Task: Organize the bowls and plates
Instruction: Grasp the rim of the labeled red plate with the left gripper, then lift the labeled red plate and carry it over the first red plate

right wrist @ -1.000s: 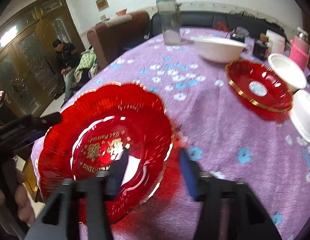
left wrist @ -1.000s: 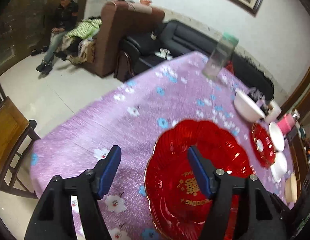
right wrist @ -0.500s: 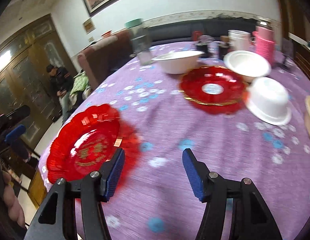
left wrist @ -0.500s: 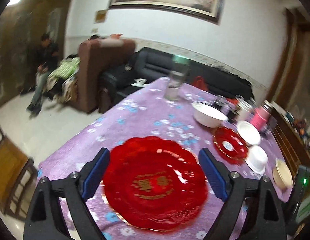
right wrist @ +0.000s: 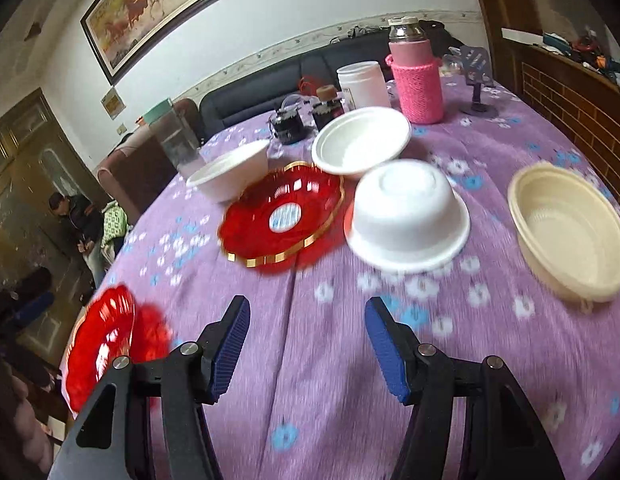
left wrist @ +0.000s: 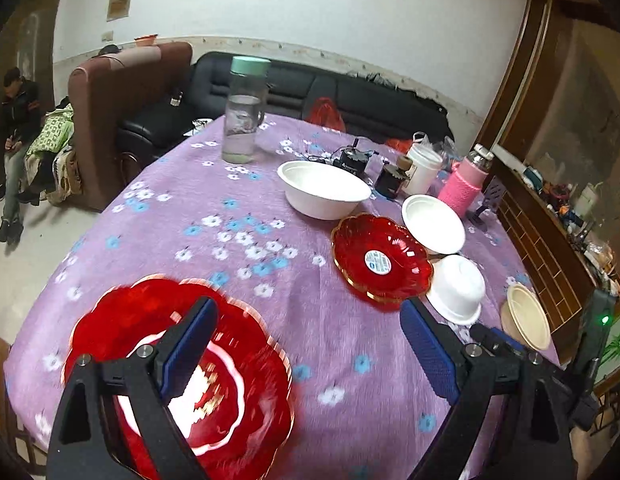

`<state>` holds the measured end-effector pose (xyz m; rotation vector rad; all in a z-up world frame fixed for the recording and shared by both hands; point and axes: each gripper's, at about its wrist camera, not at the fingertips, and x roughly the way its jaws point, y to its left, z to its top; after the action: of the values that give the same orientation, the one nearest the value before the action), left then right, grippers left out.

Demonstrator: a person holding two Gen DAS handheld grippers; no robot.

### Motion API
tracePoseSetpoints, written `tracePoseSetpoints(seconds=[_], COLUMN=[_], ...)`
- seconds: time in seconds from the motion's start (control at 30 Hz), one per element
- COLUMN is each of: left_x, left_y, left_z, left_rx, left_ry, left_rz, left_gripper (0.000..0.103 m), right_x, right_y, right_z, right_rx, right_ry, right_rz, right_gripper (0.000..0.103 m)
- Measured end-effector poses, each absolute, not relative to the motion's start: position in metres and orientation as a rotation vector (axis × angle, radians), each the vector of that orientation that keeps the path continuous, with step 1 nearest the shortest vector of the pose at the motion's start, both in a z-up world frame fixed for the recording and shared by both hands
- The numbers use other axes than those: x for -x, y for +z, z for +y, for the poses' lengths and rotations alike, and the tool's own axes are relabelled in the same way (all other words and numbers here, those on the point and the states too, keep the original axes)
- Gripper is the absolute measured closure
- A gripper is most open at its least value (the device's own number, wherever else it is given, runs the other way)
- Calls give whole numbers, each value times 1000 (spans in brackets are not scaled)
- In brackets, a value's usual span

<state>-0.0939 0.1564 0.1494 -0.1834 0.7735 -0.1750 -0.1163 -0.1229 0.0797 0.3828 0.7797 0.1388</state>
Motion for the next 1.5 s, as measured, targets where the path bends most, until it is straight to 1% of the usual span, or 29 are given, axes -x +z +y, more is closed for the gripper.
tracePoseSetpoints(seconds=[0.2,0.4,0.7,0.77,0.87,0.93,1.03,1.07,1.13,1.17,1.23,1.27,1.33,1.43,1.5], left_x=[28,-34,-72,-76,-81,-85,-89,-90,-90,-89,-87,-86,-87,-84,-82], left_y=[134,93,53,48,40,36,31,31,30,30,30,30,30,31,32], left_z=[132,123,105,101,92,89,84,82,80,79,77,76,75,78,79], left_rx=[205,321,367,362,349,341,330,321,310,307,289,284,281,287,288], left_ry=[-191,-193,-167,-169,-184,-195,-193,-197,-196,-198,-187,-183,-172,-155,-143], left_rz=[870,1049,1140,1151,1170,1188,1193,1195,1192,1193,1187,1184,1184,1188,1184], left_gripper=[11,11,11,15,25,40,48,50,57,58,59,59,60,62,63], right_x=[42,-18,-60,-65,-70,-72,-74,-74,-73,-72,-71,-71,-71,-68,-66], right_y=[88,74,52,48,45,45,44,44,43,42,42,41,41,41,41], right_z=[-134,-129,-124,-121,-117,-114,-111,-110,-111,-111,-112,-114,-118,-124,-126], right_rx=[-376,-359,-305,-306,-283,-272,-254,-248,-238,-228,-216,-219,-236,-285,-308], right_ry=[175,194,180,193,192,194,189,186,174,168,157,154,154,165,178], right_rz=[819,936,1006,1020,1021,1022,1018,1015,1011,1009,1006,1004,1005,1008,1009], right_gripper=[39,39,39,39,39,39,40,41,55,59,71,73,81,87,90])
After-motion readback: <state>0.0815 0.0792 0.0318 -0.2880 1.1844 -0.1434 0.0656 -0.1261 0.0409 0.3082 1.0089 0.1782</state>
